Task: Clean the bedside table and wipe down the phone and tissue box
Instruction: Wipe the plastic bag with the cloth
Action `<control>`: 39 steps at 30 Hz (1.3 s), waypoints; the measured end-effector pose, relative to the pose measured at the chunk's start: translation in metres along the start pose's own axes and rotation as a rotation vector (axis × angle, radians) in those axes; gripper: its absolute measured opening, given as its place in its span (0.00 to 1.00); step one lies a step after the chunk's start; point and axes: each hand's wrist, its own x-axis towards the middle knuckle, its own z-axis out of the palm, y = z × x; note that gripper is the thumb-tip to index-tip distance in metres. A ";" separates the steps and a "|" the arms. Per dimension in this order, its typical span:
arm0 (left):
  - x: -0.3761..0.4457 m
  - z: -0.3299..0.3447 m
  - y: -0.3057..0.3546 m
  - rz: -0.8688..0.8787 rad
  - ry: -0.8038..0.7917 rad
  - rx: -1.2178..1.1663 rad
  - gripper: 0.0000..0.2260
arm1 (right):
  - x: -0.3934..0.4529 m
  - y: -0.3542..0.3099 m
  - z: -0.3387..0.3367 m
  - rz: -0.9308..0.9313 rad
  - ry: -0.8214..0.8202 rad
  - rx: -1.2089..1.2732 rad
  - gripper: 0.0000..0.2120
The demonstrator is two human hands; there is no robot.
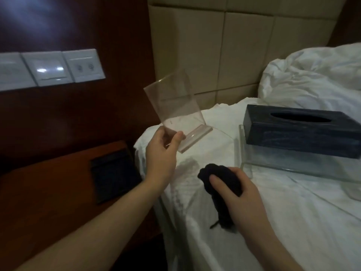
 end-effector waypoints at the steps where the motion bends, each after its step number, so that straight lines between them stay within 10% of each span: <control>1: -0.016 -0.018 0.009 -0.001 -0.011 -0.015 0.05 | -0.006 -0.007 0.004 -0.013 -0.020 0.016 0.06; 21: -0.185 -0.360 0.022 -0.305 0.241 -0.073 0.09 | -0.151 -0.069 0.259 -0.200 -0.548 0.117 0.12; 29: -0.193 -0.377 -0.002 -0.404 0.311 -0.181 0.09 | -0.156 -0.070 0.266 -0.128 -0.398 0.193 0.10; 39: -0.185 -0.359 -0.006 -0.610 0.351 -0.425 0.13 | -0.152 -0.044 0.286 -0.393 -0.632 -0.171 0.15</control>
